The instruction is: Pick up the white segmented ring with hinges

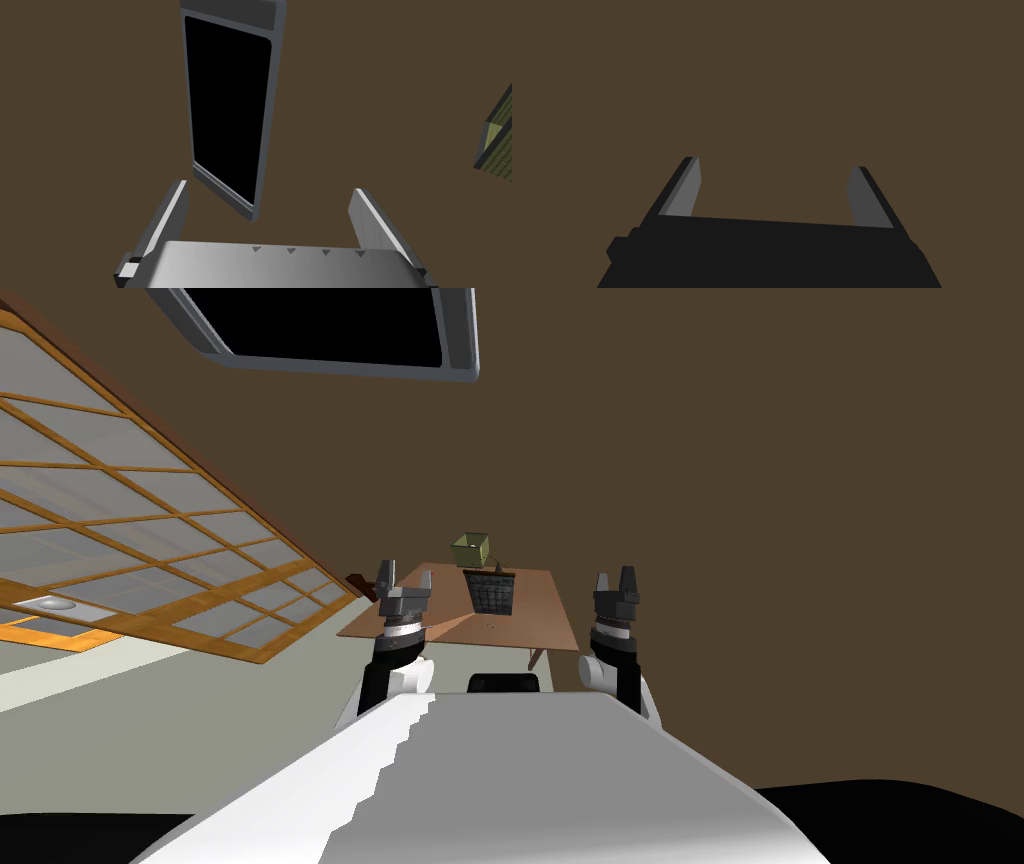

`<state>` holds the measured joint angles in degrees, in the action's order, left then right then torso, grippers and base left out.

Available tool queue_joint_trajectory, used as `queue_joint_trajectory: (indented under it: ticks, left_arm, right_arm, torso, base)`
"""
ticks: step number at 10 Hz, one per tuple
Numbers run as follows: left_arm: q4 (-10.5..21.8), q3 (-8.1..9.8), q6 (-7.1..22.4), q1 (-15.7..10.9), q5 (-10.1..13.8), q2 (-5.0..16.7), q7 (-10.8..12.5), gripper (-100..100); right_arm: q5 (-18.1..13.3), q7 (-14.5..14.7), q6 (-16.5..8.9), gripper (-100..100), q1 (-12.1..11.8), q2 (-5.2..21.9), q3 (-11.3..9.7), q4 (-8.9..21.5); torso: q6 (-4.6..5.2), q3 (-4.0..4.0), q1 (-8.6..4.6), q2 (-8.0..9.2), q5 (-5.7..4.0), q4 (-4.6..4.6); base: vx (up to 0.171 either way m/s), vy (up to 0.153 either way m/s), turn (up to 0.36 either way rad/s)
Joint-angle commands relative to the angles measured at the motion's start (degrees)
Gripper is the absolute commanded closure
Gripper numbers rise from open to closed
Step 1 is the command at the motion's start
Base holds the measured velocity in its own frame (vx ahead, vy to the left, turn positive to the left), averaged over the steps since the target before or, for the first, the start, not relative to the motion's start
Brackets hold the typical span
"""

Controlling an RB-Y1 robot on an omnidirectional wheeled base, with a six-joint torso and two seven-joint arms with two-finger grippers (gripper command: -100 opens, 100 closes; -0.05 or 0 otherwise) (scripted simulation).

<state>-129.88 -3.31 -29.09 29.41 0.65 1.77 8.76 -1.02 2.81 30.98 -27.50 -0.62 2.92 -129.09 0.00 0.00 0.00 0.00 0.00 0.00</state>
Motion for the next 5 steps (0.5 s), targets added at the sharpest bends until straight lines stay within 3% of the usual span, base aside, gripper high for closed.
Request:
queue_joint_trajectory:
  ticks: [1, 5]
  left_arm:
    - [1.10, 0.13, 0.80, -0.51, -0.15, 1.64, -0.15, -100]
    - [5.94, 0.70, 4.41, -2.67, -0.81, 4.98, -0.80, -100]
  right_arm:
    - [0.00, 0.00, 0.00, 0, 0.00, 0.00, 0.00, 0.00]
    - [0.00, 0.00, 0.00, 0, 0.00, 0.00, 0.00, 0.00]
  torso:
    - [0.00, 0.00, 0.00, 0.00, 0.00, 0.00]
    - [0.00, -0.02, -0.08, -0.03, -0.02, -0.01]
  base:
    - [0.002, -0.006, -0.008]
    - [0.003, -0.022, -0.012]
